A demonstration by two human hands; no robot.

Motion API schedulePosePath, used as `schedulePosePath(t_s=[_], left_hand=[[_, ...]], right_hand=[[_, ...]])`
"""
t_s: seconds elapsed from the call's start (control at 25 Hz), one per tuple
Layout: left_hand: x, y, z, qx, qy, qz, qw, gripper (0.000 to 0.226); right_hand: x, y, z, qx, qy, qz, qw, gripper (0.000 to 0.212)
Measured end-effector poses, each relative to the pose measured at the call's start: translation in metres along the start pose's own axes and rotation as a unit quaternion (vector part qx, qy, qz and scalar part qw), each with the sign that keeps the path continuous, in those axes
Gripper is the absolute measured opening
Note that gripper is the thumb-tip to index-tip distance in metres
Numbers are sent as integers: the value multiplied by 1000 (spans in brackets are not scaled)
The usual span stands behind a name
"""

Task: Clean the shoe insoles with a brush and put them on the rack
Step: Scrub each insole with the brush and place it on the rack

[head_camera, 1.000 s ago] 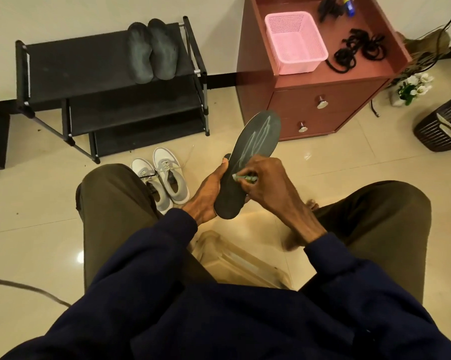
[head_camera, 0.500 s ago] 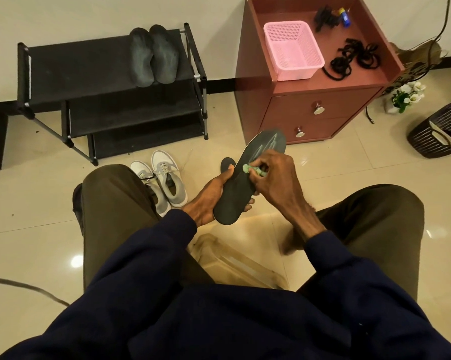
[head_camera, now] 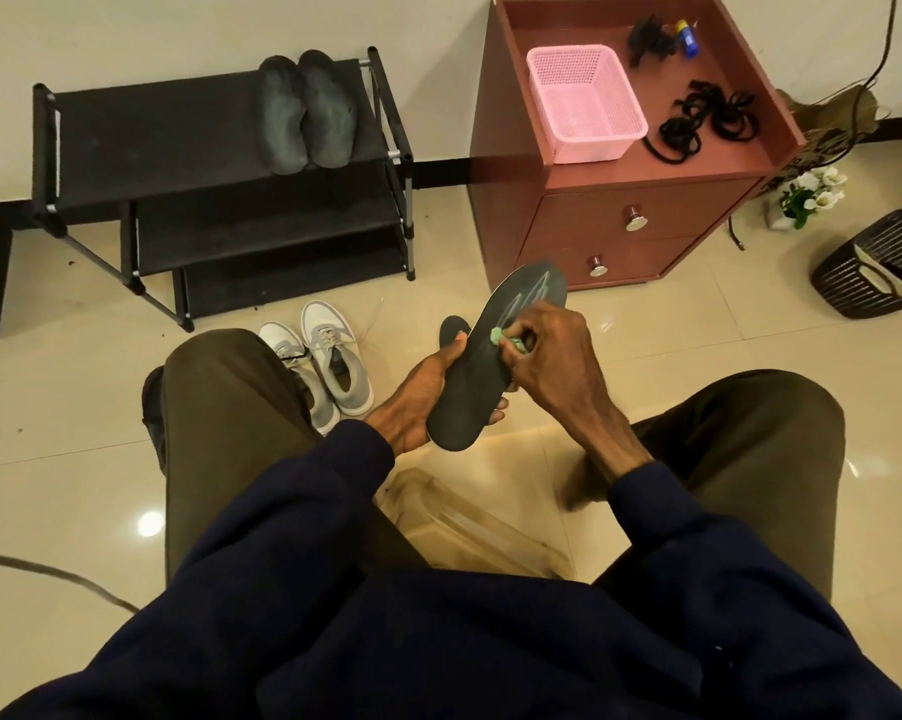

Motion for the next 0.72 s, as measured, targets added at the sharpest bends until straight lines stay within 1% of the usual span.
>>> schedulePosePath(t_s=[0.04, 0.08, 0.12, 0.2, 0.28, 0.32, 0.4, 0.52, 0.56, 0.64, 0.72], left_hand=[[0, -1, -1, 7, 8, -6, 1000, 74], [1, -1, -2, 17, 4, 6, 1000, 72], [2, -2, -2, 25, 8, 24, 999, 65], [1, 3, 1, 19, -7, 65, 998, 49], [2, 5, 2, 4, -24, 74, 997, 43], [2, 5, 2, 5, -23, 78, 997, 42], [-1, 8, 5, 3, -5, 83, 997, 45], [-1, 4, 2, 8, 16, 37, 999, 60], [0, 3, 2, 10, 18, 33, 999, 60], [0, 2, 2, 5, 14, 64, 998, 50], [-1, 4, 3, 0, -5, 77, 997, 44]], right_hand=[[0, -1, 4, -4, 2, 15, 1000, 8], [-1, 1, 3, 3, -4, 17, 1000, 11], [-2, 4, -2, 22, -14, 3, 1000, 15], [-7, 15, -19, 85, -34, -52, 994, 19], [-9, 24, -32, 140, -30, -102, 985, 20], [-9, 23, -33, 146, -20, -110, 983, 20], [-8, 13, -23, 123, 16, -94, 988, 21], [-2, 3, -4, 87, 55, -40, 994, 20], [-2, 3, -3, 79, 53, -27, 995, 20], [-5, 8, -11, 67, 41, -19, 997, 17], [-10, 16, -22, 74, 29, -23, 997, 18]])
Point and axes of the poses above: each hand's wrist, its own y-axis away from the middle knuckle, its own x-axis out of the back of the hand, z = x × y, the point moved 1 cm from there along -y, towards the middle knuckle, and after that the axes turned 2 degrees about x, right-handed, at the moved point
